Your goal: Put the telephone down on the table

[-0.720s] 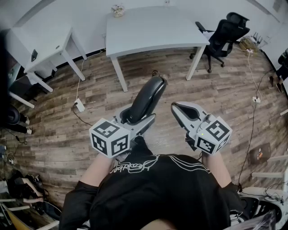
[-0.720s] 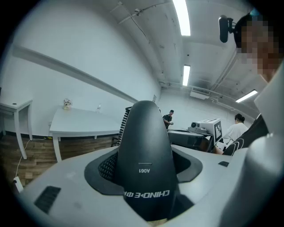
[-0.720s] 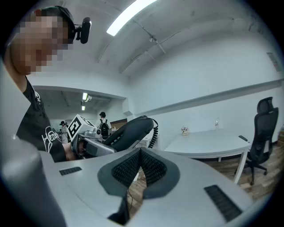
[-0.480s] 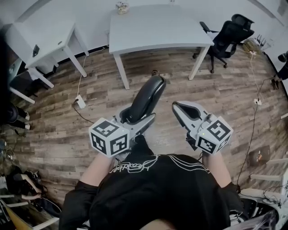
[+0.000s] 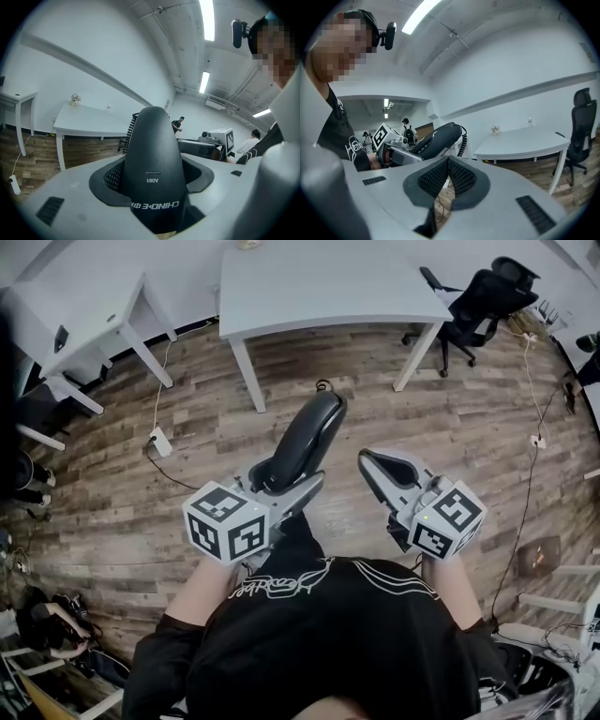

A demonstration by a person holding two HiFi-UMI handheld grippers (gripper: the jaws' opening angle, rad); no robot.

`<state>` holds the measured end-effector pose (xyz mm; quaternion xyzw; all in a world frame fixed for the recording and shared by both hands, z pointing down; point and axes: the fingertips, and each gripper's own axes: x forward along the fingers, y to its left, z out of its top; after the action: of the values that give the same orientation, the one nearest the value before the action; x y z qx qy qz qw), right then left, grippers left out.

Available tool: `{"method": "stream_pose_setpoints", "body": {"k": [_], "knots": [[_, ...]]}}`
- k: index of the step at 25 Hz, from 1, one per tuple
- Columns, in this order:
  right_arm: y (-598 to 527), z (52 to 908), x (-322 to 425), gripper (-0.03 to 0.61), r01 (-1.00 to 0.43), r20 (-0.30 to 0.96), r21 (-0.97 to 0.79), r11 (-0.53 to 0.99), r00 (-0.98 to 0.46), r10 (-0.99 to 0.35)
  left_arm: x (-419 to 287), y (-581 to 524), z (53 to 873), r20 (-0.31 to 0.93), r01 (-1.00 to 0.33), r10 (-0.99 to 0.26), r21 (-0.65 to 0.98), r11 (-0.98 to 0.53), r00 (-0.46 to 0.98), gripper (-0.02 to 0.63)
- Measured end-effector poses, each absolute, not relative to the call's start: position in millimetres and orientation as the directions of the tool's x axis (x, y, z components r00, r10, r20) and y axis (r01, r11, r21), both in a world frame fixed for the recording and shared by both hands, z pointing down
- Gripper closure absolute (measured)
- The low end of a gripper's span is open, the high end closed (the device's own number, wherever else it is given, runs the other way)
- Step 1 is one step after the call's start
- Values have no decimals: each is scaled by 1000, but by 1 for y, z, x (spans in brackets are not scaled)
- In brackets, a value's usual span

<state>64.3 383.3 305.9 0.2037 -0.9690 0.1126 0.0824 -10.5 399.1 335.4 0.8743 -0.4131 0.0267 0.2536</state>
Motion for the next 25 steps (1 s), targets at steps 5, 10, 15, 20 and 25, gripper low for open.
{"method": "stream_pose_setpoints", "body": {"k": [5, 10, 15, 20, 25], "knots": [[341, 322, 53, 538, -433, 216, -224, 873, -896, -388, -23, 357, 350, 271, -725, -691, 440, -530, 670, 331], [286, 326, 30, 538, -440, 201, -267, 857, -895, -397, -45, 302, 355, 301, -721, -671, 449, -527, 678, 331], [220, 323, 5, 538, -458, 202, -284, 842, -887, -415, -74, 236, 348, 314, -722, -661, 438, -536, 682, 331], [152, 320, -22, 538, -475, 208, -313, 822, -879, -429, -103, 166, 348, 324, -713, -645, 445, -542, 692, 331], [93, 320, -45, 538, -490, 226, -298, 819, -870, -439, -128, 104, 346, 325, -714, -642, 420, -560, 694, 331]]}}
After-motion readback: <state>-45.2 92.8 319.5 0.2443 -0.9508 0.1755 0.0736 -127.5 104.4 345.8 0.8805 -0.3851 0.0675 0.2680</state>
